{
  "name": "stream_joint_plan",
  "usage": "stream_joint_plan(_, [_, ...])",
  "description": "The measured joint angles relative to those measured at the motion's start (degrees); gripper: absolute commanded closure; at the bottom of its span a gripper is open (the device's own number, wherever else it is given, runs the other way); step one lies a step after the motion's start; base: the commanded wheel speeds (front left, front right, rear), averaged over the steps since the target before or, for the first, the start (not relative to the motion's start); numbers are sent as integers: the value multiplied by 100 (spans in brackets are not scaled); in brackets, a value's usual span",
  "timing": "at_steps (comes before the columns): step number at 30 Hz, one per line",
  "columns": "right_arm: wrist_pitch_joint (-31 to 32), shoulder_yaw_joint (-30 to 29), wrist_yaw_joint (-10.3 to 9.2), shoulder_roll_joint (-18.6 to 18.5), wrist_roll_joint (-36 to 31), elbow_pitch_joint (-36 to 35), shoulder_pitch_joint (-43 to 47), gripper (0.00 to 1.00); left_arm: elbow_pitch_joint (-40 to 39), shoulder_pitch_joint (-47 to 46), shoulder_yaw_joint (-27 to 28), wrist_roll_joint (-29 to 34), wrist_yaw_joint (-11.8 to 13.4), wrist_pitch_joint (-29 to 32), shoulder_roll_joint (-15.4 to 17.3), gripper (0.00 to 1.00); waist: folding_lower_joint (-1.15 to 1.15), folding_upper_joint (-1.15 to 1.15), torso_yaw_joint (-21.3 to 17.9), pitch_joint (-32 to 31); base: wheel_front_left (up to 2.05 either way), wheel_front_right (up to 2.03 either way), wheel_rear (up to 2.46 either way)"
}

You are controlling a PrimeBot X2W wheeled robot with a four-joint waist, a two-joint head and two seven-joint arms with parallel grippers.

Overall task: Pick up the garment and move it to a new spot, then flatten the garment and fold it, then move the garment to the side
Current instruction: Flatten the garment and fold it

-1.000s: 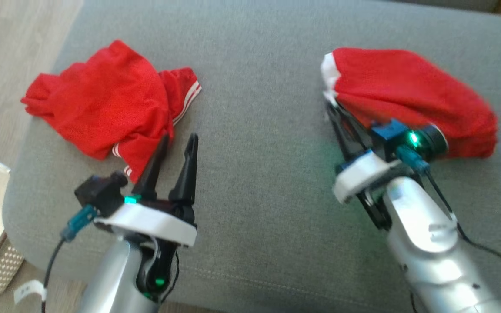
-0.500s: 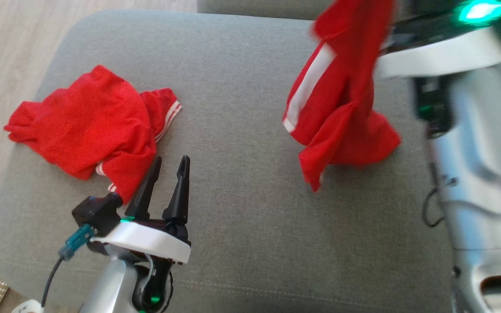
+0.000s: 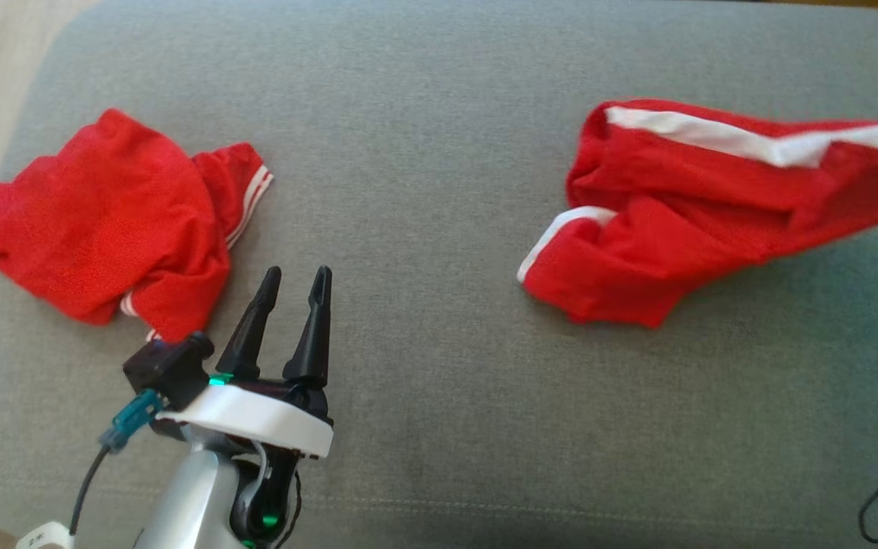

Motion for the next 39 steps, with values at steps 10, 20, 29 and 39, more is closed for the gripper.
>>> stream_joint_plan(10, [324, -1124, 0, 164, -923, -378, -5, 1, 22, -7, -32, 8, -31, 1, 1, 0, 0, 0, -243, -34, 0, 0, 0])
stream_joint_plan(20, [90, -155, 0, 165, -433, -4, 156, 0, 101, 1, -26, 45, -32, 1, 1, 0, 0, 0, -365, -265, 0, 0, 0])
stream_joint_plan(29, [-623, 1783, 0, 166, 1045, -381, 1168, 0, 99, 29, -14, 46, -32, 1, 1, 0, 0, 0, -464, -411, 0, 0, 0])
stream_joint_plan(39, [-781, 2603, 0, 166, 1568, -698, 1807, 0, 100, 162, -58, 46, -32, 1, 2, 0, 0, 0, -519, -465, 0, 0, 0])
